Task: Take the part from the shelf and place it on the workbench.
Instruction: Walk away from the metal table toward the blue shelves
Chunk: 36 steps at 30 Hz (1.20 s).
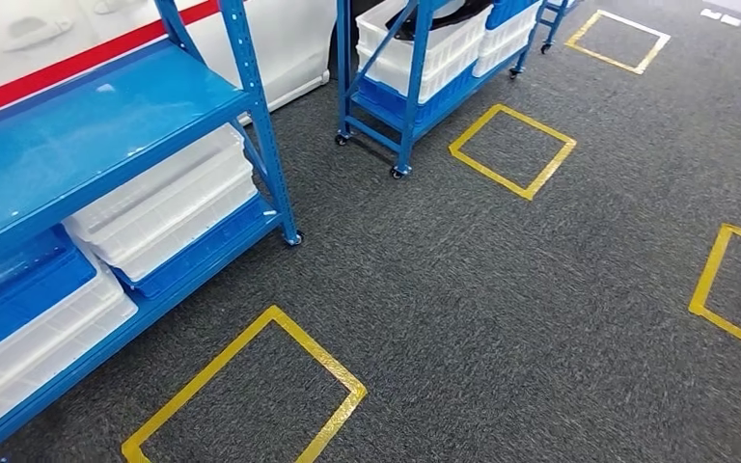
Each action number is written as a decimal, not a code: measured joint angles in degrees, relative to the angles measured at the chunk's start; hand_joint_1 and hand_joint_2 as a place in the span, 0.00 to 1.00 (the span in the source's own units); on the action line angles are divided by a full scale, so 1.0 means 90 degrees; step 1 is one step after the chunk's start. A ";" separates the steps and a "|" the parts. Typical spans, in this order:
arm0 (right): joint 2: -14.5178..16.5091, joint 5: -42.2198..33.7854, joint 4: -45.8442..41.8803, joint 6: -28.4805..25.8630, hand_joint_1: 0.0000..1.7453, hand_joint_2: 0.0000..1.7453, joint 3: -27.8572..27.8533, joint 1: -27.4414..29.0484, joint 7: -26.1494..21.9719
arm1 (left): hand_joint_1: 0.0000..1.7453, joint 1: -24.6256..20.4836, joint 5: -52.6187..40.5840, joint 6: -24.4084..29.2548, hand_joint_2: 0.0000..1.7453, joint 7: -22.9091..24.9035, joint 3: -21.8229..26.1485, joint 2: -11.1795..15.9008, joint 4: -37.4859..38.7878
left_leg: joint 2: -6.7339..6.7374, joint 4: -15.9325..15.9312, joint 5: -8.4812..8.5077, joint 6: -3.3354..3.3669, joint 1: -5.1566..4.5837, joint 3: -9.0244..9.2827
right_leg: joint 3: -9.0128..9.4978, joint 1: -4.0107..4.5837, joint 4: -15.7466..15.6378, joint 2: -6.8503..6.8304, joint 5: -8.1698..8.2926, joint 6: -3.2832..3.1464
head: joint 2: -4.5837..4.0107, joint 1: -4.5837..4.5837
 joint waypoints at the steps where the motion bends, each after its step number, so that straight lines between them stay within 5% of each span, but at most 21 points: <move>1: 0.0002 0.0000 0.0000 -0.0003 0.00 0.00 -0.0001 0.0004 -0.0001 | 0.00 0.0001 -0.0013 0.0000 0.00 0.0002 0.0000 -0.0005 0.0000 | -0.0091 0.0000 -0.0001 -0.0003 -0.0001 0.0011 | 0.0154 0.0012 -0.0425 0.0128 0.0282 -0.0040 | 0.0000 0.0000; 4: 0.0004 0.0000 -0.0001 -0.0016 0.00 0.00 -0.0009 0.0013 -0.0001 | 0.00 -0.0005 -0.0041 0.0001 0.00 0.0018 0.0000 -0.0024 0.0000 | -0.0332 0.0016 -0.0005 -0.0071 0.0001 -0.0015 | 0.0484 0.0039 -0.1311 0.0505 0.0658 -0.0117 | 0.0000 -0.0001; 6: 0.0004 0.0000 -0.0002 -0.0018 0.00 0.00 -0.0012 -0.0007 0.0000 | 0.00 0.0018 -0.0048 0.0003 0.00 0.0030 0.0000 -0.0025 -0.0001 | -0.0468 -0.0002 0.0014 -0.0160 0.0018 -0.0047 | 0.0520 0.0046 -0.1389 0.0412 0.0656 -0.0135 | 0.0000 0.0000; 9: 0.0000 0.0000 -0.0002 -0.0015 0.00 0.00 -0.0013 -0.0005 0.0002 | 0.00 0.0032 -0.0057 0.0006 0.00 0.0050 0.0000 -0.0016 -0.0002 | -0.0089 0.0343 -0.0224 -0.0248 -0.0005 -0.0217 | 0.0593 0.0010 -0.1530 0.0134 0.0712 -0.0211 | 0.0000 -0.0004; 11: -0.0016 0.0001 -0.0002 -0.0008 0.00 0.00 -0.0018 0.0030 0.0002 | 0.00 0.0009 -0.0058 0.0002 0.00 0.0061 -0.0001 -0.0013 -0.0002 | 0.0244 0.1105 -0.0639 -0.0289 0.0012 -0.0568 | 0.0613 0.0028 -0.1546 -0.0076 0.0706 -0.0250 | 0.0000 -0.0006; 13: -0.0055 0.0002 -0.0002 0.0004 0.00 0.00 -0.0025 0.0038 0.0002 | 0.00 0.0009 -0.0060 -0.0002 0.00 0.0069 -0.0002 -0.0012 -0.0002 | 0.0334 0.1696 -0.0833 -0.0340 0.0045 -0.0835 | 0.0617 0.0039 -0.1533 -0.0277 0.0684 -0.0255 | 0.0000 -0.0005; 15: -0.0094 0.0002 -0.0002 0.0010 0.00 0.00 -0.0033 0.0028 0.0001 | 0.00 0.0023 -0.0060 -0.0001 0.00 0.0069 -0.0001 -0.0004 -0.0003 | 0.0414 0.1411 -0.0578 -0.0377 0.0068 -0.0658 | 0.0632 0.0031 -0.1511 -0.0453 0.0650 -0.0229 | 0.0000 -0.0006; 17: -0.0108 0.0002 -0.0002 0.0011 0.00 0.00 -0.0045 0.0021 0.0001 | 0.00 0.0020 -0.0060 0.0000 0.00 0.0061 -0.0001 0.0001 -0.0004 | 0.0654 0.0553 -0.0212 -0.0367 0.0056 -0.0189 | 0.0661 0.0035 -0.1471 -0.0608 0.0596 -0.0170 | 0.0000 -0.0007; 19: -0.0109 0.0002 -0.0002 0.0010 0.00 0.00 -0.0056 0.0012 0.0002 | 0.00 0.0007 -0.0062 -0.0001 0.00 0.0050 -0.0002 0.0001 -0.0005 | 0.0810 0.0075 -0.0092 -0.0285 0.0022 0.0052 | 0.0685 0.0064 -0.1435 -0.0731 0.0550 -0.0097 | 0.0000 -0.0005; 21: -0.0109 0.0002 -0.0002 0.0008 0.00 0.00 -0.0060 -0.0028 0.0004 | 0.00 0.0019 -0.0064 -0.0001 0.00 0.0044 -0.0003 0.0001 -0.0005 | 0.0720 0.0028 -0.0093 -0.0185 0.0004 0.0034 | 0.0718 0.0074 -0.1435 -0.0839 0.0535 -0.0033 | 0.0000 -0.0004; 22: -0.0109 0.0002 -0.0002 0.0007 0.00 0.00 -0.0061 -0.0049 0.0005 | 0.00 0.0030 -0.0065 -0.0001 0.00 0.0041 -0.0004 -0.0001 -0.0005 | 0.0661 0.0004 -0.0077 -0.0140 0.0012 0.0038 | 0.0738 0.0059 -0.1423 -0.0814 0.0512 0.0003 | 0.0000 -0.0004; 24: -0.0100 0.0002 -0.0002 0.0004 0.00 0.00 -0.0069 -0.0057 0.0013 | 0.00 0.0025 -0.0072 -0.0002 0.00 0.0037 -0.0005 -0.0007 -0.0005 | 0.0541 -0.0049 -0.0029 -0.0050 0.0034 0.0059 | 0.0658 0.0026 -0.1180 -0.0528 0.0305 0.0062 | 0.0000 -0.0004; 26: -0.0061 0.0002 -0.0002 0.0002 0.00 0.00 -0.0087 -0.0030 0.0024 | 0.00 0.0007 -0.0078 -0.0002 0.00 0.0035 -0.0005 -0.0011 -0.0005 | 0.0407 -0.0060 0.0003 0.0002 0.0040 0.0044 | 0.0315 0.0011 -0.0453 -0.0183 -0.0118 0.0086 | 0.0000 -0.0004; 28: -0.0016 0.0002 -0.0002 0.0002 0.00 0.00 -0.0103 -0.0009 0.0032 | 0.00 0.0003 -0.0080 -0.0002 0.00 0.0026 -0.0005 -0.0011 -0.0005 | 0.0240 -0.0052 0.0014 0.0015 0.0030 0.0021 | -0.0042 0.0012 0.0248 -0.0085 -0.0360 0.0090 | 0.0000 -0.0003; 30: 0.0005 0.0002 -0.0002 0.0003 0.00 0.00 -0.0107 -0.0001 0.0035 | 0.00 0.0014 -0.0081 -0.0002 0.00 0.0015 -0.0005 -0.0013 -0.0005 | 0.0057 -0.0036 0.0016 0.0012 0.0026 0.0021 | -0.0021 0.0011 0.0130 -0.0051 -0.0103 0.0071 | 0.0000 -0.0002; 33: 0.0010 0.0002 -0.0002 0.0004 0.00 0.00 -0.0113 0.0007 0.0030 | 0.00 0.0008 -0.0082 -0.0002 0.00 0.0007 -0.0005 -0.0027 -0.0005 | -0.0209 0.0014 0.0015 -0.0045 0.0020 0.0001 | 0.0478 -0.0008 -0.1042 0.0321 0.0518 0.0014 | 0.0000 -0.0003; 35: 0.0010 0.0002 -0.0002 0.0004 0.00 0.00 -0.0117 0.0006 0.0022 | 0.00 0.0001 -0.0082 -0.0006 0.00 0.0002 -0.0005 -0.0033 -0.0007 | -0.0346 0.0031 0.0032 -0.0125 0.0026 -0.0049 | 0.0580 0.0001 -0.1326 0.0484 0.0571 -0.0001 | 0.0000 -0.0004; 36: 0.0010 0.0002 -0.0002 0.0004 0.00 0.00 -0.0117 -0.0004 0.0019 | 0.00 0.0008 -0.0082 -0.0009 0.00 -0.0001 -0.0005 -0.0033 -0.0007 | -0.0419 0.0023 0.0049 -0.0171 0.0035 -0.0076 | 0.0583 0.0012 -0.1346 0.0420 0.0583 -0.0012 | 0.0000 -0.0004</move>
